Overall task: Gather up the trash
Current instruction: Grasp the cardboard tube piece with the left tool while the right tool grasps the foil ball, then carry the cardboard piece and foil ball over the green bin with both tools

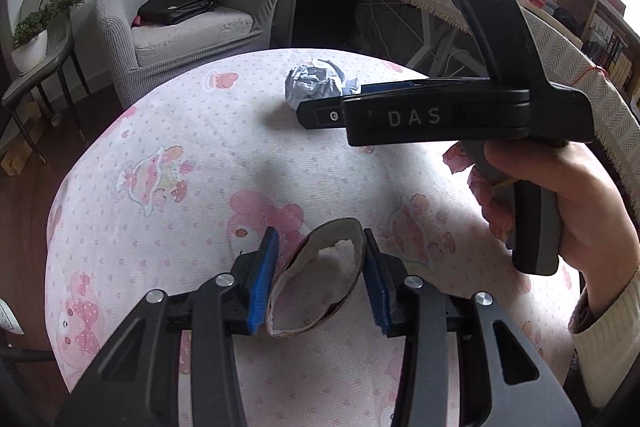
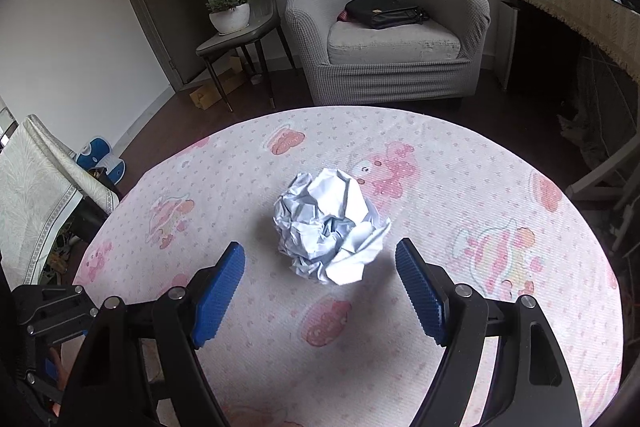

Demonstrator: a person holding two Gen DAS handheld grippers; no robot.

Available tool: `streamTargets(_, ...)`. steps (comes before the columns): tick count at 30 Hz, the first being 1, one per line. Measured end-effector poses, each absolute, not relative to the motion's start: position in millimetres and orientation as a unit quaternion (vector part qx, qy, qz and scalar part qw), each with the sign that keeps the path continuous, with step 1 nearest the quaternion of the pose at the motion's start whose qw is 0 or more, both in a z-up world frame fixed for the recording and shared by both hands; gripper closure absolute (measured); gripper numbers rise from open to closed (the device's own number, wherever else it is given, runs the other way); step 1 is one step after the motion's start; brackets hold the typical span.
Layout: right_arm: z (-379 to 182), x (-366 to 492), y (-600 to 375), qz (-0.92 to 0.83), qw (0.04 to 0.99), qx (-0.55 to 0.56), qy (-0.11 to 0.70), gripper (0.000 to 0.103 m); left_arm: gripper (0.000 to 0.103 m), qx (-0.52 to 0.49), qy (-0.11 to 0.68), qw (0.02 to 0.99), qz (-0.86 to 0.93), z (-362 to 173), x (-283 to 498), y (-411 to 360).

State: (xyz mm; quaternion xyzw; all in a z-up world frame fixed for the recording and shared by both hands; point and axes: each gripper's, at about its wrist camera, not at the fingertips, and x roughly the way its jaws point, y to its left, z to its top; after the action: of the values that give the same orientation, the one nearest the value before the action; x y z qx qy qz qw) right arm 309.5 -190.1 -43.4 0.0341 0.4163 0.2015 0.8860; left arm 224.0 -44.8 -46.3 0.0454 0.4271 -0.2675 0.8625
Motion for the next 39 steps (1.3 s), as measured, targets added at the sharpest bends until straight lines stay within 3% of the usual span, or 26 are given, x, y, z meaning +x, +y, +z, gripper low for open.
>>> streamTargets(3,-45,314,-179,0.2,0.885,0.023,0.42,0.024,0.059,0.028,0.428,0.864,-0.262,-48,221,-39)
streamTargets(7,-46,317,-174,0.18,0.889,0.009,0.42,0.046,0.059,0.009,0.432,0.862,-0.264,-47,215,-31)
streamTargets(10,-46,318,-174,0.174,0.891,0.012,0.419,0.052,0.059,-0.006,0.428,0.865,-0.26,-45,212,-26)
streamTargets(28,-16,256,-170,0.198,0.889,0.043,0.41,0.053,0.059,-0.018,0.409,0.892,-0.192,-26,153,-8)
streamTargets(39,-4,192,-134,0.213,0.889,-0.006,0.405,0.053,0.059,-0.042,0.374,0.92,-0.112,-11,109,35)
